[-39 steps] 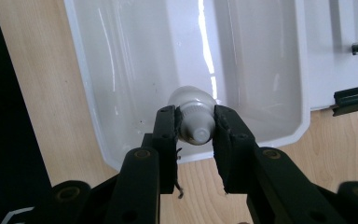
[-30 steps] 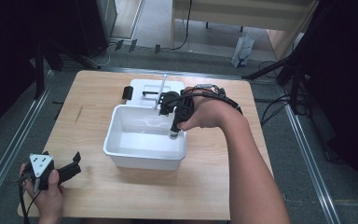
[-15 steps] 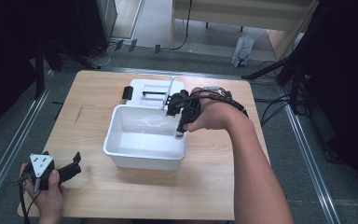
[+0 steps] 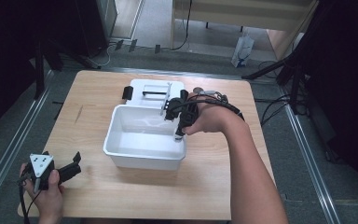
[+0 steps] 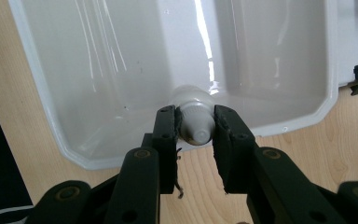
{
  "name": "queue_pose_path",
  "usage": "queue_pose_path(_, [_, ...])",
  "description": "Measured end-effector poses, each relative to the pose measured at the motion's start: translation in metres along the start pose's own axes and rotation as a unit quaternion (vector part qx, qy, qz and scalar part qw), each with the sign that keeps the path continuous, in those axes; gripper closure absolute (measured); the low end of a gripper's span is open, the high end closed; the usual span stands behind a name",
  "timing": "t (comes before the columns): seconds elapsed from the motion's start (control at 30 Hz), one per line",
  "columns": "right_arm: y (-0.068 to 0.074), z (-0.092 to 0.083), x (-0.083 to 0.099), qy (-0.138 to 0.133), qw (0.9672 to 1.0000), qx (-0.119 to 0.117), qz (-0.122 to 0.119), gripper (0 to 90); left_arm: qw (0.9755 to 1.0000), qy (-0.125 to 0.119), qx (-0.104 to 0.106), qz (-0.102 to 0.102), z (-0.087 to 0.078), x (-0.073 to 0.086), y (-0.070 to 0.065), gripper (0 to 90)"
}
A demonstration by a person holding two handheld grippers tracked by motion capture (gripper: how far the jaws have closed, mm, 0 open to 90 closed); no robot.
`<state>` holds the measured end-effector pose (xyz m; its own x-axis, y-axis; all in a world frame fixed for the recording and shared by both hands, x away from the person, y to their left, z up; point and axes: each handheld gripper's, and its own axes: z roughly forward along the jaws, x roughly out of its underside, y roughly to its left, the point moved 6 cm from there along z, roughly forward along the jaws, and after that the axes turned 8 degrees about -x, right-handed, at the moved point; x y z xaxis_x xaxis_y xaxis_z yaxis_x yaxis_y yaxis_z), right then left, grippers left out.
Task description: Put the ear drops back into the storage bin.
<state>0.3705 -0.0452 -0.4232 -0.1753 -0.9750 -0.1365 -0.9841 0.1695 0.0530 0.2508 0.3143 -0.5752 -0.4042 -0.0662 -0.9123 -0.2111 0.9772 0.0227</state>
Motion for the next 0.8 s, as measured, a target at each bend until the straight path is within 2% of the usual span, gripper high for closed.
queue_pose_path(0.27, [0.000, 0.009, 0.000, 0.008, 1.0000, -0.001, 0.007, 71.9, 1.0000, 0.000, 0.000, 0.000, 0.000, 0.000, 0.000, 0.0])
queue_pose_path(0.3, [0.000, 0.014, -0.001, 0.007, 1.0000, -0.002, 0.000, 71.9, 1.0000, 0.000, 0.000, 0.000, 0.000, 0.000, 0.000, 0.0])
queue_pose_path(0.53, [-0.001, 0.026, -0.002, 0.016, 0.9999, -0.007, 0.000, 71.9, 1.0000, 0.001, 0.001, -0.002, 0.000, 0.000, 0.000, 0.0])
queue_pose_path(0.63, [-0.001, 0.029, -0.002, 0.023, 0.9997, -0.008, 0.003, 71.9, 1.0000, 0.001, 0.001, -0.002, 0.000, 0.000, 0.000, 0.0])
queue_pose_path(0.8, [-0.003, 0.034, -0.003, 0.021, 0.9998, -0.006, -0.003, 71.9, 1.0000, 0.000, 0.001, -0.002, 0.000, 0.000, 0.000, 0.0])
